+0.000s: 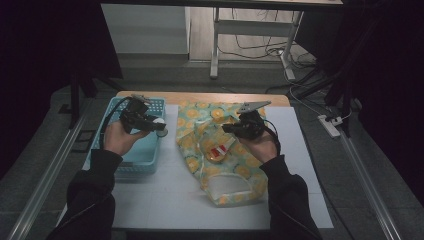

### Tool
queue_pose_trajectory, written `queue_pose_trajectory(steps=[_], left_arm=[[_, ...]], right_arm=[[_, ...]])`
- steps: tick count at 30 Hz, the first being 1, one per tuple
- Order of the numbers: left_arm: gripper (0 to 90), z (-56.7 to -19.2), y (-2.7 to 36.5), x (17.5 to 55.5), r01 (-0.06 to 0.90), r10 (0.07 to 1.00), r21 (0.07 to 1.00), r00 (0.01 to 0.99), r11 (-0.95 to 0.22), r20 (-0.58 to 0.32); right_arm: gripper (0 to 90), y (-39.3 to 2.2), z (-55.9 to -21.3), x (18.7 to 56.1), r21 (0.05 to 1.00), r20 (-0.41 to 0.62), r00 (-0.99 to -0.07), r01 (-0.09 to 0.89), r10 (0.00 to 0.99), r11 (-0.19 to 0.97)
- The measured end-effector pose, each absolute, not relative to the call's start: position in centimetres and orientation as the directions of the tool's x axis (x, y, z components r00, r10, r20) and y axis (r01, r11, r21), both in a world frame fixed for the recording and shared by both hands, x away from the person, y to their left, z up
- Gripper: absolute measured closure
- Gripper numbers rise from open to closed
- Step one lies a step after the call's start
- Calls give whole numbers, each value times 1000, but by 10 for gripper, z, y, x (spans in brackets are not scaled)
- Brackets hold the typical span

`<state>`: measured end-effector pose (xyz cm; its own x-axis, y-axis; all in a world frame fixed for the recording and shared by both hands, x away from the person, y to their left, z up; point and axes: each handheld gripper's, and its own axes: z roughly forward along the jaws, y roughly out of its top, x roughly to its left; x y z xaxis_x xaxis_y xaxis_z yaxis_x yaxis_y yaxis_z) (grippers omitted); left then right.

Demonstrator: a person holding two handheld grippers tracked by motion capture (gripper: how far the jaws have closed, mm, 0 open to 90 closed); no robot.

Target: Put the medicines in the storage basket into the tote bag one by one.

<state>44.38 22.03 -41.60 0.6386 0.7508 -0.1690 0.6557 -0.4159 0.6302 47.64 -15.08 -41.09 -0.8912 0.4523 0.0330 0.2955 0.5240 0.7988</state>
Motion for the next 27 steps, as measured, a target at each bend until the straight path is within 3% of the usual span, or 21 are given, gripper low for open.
queue_pose_trajectory(steps=[27], left_arm=[[502,-420,128,428,543,590,649,788,-534,-174]], right_arm=[[900,-150,-413,477,798,36,-888,302,458,522]])
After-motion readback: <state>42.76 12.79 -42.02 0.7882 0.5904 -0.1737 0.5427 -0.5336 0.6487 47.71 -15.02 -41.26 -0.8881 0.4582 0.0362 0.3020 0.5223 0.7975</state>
